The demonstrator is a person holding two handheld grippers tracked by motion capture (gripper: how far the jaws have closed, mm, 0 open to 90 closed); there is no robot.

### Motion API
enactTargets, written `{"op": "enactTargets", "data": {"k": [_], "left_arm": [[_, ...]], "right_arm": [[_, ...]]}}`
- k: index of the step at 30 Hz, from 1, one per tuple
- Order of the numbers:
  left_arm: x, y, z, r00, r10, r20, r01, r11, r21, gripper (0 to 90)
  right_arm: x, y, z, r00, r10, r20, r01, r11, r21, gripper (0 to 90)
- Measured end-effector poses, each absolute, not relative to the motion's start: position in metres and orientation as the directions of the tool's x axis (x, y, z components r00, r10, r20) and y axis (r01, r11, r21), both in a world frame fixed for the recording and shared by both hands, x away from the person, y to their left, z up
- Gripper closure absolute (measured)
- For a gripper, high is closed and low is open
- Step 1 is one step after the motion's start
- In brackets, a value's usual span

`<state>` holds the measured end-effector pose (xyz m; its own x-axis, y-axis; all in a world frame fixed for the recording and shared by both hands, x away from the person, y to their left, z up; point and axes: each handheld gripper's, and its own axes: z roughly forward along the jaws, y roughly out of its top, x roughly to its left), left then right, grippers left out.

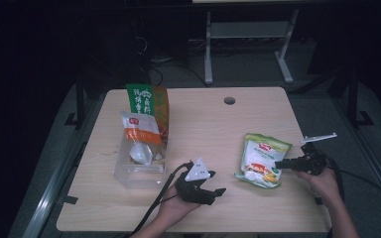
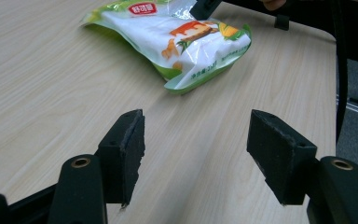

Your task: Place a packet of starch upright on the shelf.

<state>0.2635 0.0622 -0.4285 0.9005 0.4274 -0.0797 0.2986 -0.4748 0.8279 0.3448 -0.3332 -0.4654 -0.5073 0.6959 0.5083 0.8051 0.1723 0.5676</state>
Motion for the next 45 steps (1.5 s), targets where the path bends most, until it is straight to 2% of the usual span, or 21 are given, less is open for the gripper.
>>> {"op": "enactTargets", "data": {"k": [1, 3, 5, 7, 9, 11, 14, 26, 32, 33, 34, 36, 42, 45], "left_arm": [[0.264, 0.061, -0.429, 0.899, 0.43, -0.087, 0.306, -0.471, 0.827, 36.6], [0.265, 0.061, -0.43, 0.898, 0.43, -0.091, 0.311, -0.474, 0.824, 36.6], [0.266, 0.06, -0.432, 0.898, 0.429, -0.1, 0.317, -0.472, 0.823, 36.5], [0.269, 0.06, -0.433, 0.896, 0.429, -0.113, 0.327, -0.465, 0.823, 36.4], [0.271, 0.06, -0.433, 0.894, 0.43, -0.127, 0.336, -0.456, 0.824, 36.4], [0.272, 0.06, -0.434, 0.891, 0.434, -0.138, 0.346, -0.449, 0.824, 36.4], [0.274, 0.06, -0.435, 0.89, 0.434, -0.142, 0.35, -0.449, 0.822, 36.1], [0.293, 0.044, -0.438, 0.878, 0.43, -0.211, 0.4, -0.416, 0.816, 36.3], [0.311, 0.033, -0.442, 0.85, 0.413, -0.327, 0.484, -0.37, 0.793, 32.6], [0.311, 0.033, -0.442, 0.85, 0.413, -0.327, 0.484, -0.37, 0.793, 33.7], [0.315, 0.031, -0.442, 0.84, 0.398, -0.368, 0.508, -0.343, 0.79, 35.7], [0.32, 0.031, -0.443, 0.837, 0.371, -0.403, 0.522, -0.318, 0.791, 44.5], [0.32, 0.035, -0.434, 0.842, 0.41, -0.35, 0.486, -0.299, 0.821, 70.7], [0.321, 0.042, -0.428, 0.836, 0.442, -0.324, 0.475, -0.289, 0.831, 77.2]], "right_arm": [[0.347, -0.333, -0.467, -0.488, 0.697, 0.525, 0.818, 0.156, 0.553, 54.6], [0.35, -0.334, -0.47, -0.478, 0.692, 0.541, 0.823, 0.139, 0.55, 52.5], [0.352, -0.333, -0.472, -0.462, 0.677, 0.573, 0.835, 0.116, 0.538, 59.5], [0.352, -0.331, -0.473, -0.47, 0.659, 0.587, 0.834, 0.114, 0.54, 72.0], [0.35, -0.328, -0.47, -0.486, 0.677, 0.552, 0.823, 0.142, 0.551, 81.1], [0.348, -0.323, -0.466, -0.513, 0.688, 0.513, 0.801, 0.17, 0.574, 85.0], [0.344, -0.315, -0.46, -0.553, 0.704, 0.445, 0.767, 0.222, 0.602, 86.1], [0.316, -0.29, -0.418, -0.69, 0.643, 0.333, 0.596, 0.244, 0.765, 87.2], [0.301, -0.28, -0.406, -0.744, 0.608, 0.278, 0.518, 0.26, 0.815, 87.3], [0.299, -0.278, -0.405, -0.751, 0.601, 0.273, 0.508, 0.263, 0.82, 87.3], [0.298, -0.277, -0.404, -0.758, 0.593, 0.271, 0.5, 0.262, 0.825, 87.3], [0.295, -0.272, -0.401, -0.772, 0.578, 0.265, 0.484, 0.264, 0.834, 87.3], [0.293, -0.255, -0.395, -0.791, 0.566, 0.231, 0.452, 0.287, 0.845, 87.5], [0.295, -0.247, -0.393, -0.791, 0.576, 0.205, 0.442, 0.308, 0.842, 87.5]]}}
